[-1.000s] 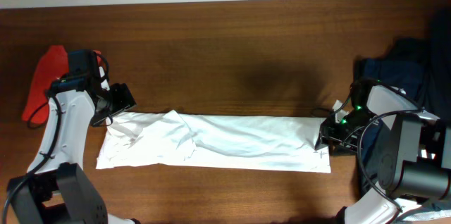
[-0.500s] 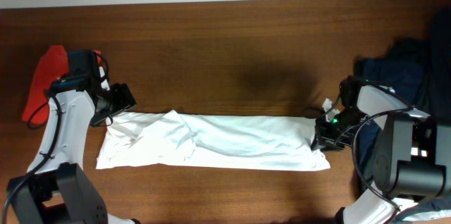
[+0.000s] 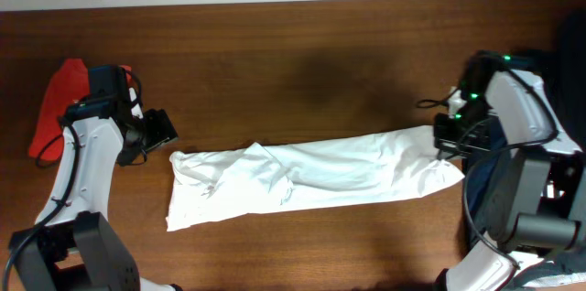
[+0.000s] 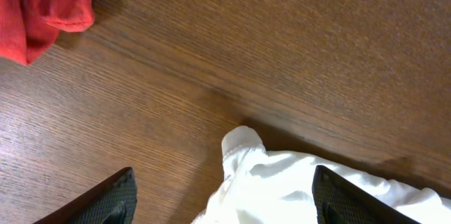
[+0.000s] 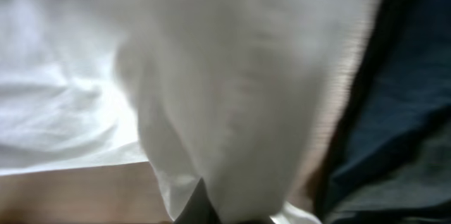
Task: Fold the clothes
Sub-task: 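Fold the strip's right end leftward over the middle with the right gripper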
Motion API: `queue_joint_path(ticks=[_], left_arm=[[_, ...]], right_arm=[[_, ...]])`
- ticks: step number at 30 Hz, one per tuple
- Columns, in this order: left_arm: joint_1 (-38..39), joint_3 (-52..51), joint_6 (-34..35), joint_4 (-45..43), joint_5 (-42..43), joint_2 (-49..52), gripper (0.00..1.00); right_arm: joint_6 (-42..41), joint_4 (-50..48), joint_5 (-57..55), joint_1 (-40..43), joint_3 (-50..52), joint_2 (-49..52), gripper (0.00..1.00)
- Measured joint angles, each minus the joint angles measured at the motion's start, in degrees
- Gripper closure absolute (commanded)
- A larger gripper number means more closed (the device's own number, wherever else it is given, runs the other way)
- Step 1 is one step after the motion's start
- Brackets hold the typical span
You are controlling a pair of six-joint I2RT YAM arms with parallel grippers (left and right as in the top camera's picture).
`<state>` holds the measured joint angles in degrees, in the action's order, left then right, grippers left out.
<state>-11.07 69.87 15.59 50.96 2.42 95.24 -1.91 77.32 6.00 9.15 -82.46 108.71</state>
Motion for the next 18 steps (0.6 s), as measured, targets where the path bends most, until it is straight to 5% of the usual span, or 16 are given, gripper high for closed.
queue_joint_path(ticks=[7,18], left_arm=[[0.0,0.0,0.0,0.26,0.0,0.0,0.2],[0.0,0.0,0.0,0.26,0.0,0.0,0.2]], right_arm=[[-2.05,-1.03,-0.07,-20.76,0.0,0.0,0.95],[-7.19,-8.28,2.16,-35.04,0.0,0.0,0.91]])
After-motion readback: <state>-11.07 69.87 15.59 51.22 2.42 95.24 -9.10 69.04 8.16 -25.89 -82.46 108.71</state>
